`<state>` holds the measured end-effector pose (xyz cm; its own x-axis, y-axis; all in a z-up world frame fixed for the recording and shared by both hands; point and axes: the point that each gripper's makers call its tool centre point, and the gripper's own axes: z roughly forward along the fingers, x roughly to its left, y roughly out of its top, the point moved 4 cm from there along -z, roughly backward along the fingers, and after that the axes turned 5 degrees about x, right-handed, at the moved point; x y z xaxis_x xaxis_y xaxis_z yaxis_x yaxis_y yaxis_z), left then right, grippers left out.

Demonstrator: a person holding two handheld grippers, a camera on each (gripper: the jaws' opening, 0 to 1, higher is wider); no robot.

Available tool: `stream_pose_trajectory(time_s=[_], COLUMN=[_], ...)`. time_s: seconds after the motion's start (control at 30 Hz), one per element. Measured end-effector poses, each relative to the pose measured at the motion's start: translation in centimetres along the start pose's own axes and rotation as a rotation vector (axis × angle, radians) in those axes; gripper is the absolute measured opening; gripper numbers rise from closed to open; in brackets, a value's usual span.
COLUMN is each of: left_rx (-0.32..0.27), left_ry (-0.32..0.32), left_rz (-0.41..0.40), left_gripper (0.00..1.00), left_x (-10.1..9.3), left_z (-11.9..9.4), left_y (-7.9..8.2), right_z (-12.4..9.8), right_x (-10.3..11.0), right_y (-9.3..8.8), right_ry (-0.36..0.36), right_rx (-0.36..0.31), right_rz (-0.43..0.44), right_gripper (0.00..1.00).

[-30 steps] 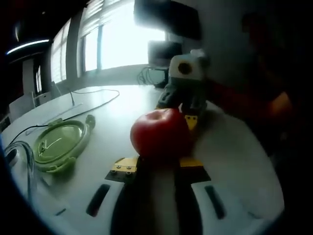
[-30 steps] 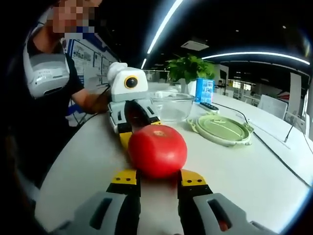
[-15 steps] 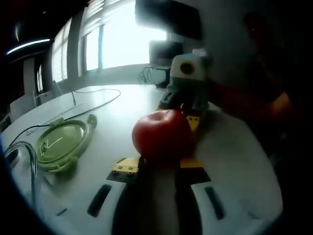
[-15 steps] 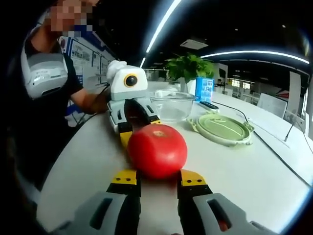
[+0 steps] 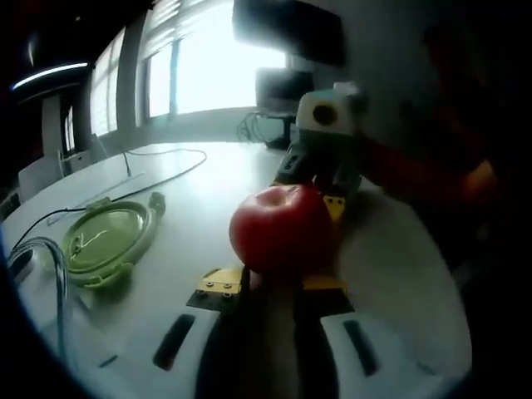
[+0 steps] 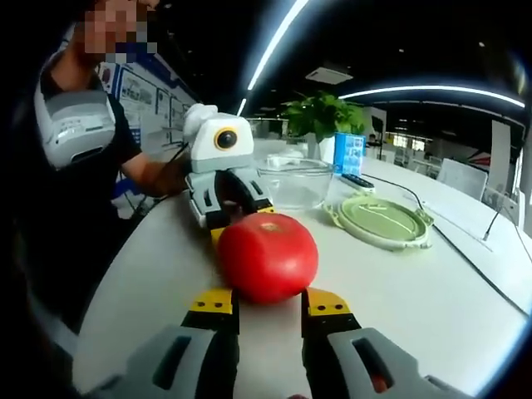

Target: Pick up the tomato from the tabletop place it into the food storage container close the lid and lock the latches

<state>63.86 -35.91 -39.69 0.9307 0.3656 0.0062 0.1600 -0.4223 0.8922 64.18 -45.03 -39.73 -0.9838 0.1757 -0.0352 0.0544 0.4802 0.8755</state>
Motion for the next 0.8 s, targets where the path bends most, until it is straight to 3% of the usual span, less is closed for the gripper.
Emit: stream_pose_trajectory(time_s=[0.3, 0.8], left_rx=[0.002, -0.026], left_ry=[0.021, 0.023], left_rz=[0.022, 0.022], left_gripper=[0.13, 0.15], left_x=[-0.3, -0.9], left_z=[-1.3, -5.8], left_y=[1.2, 2.8], right_z=[-0.2, 0.2], right_x=[1.0, 3.2], right_y=[1.8, 6.0], right_ry=[-0.029, -0.029], right_rx=[-0.01, -0.012], right_rz=[-0.024, -0.071], right_gripper=[0.23, 0.23])
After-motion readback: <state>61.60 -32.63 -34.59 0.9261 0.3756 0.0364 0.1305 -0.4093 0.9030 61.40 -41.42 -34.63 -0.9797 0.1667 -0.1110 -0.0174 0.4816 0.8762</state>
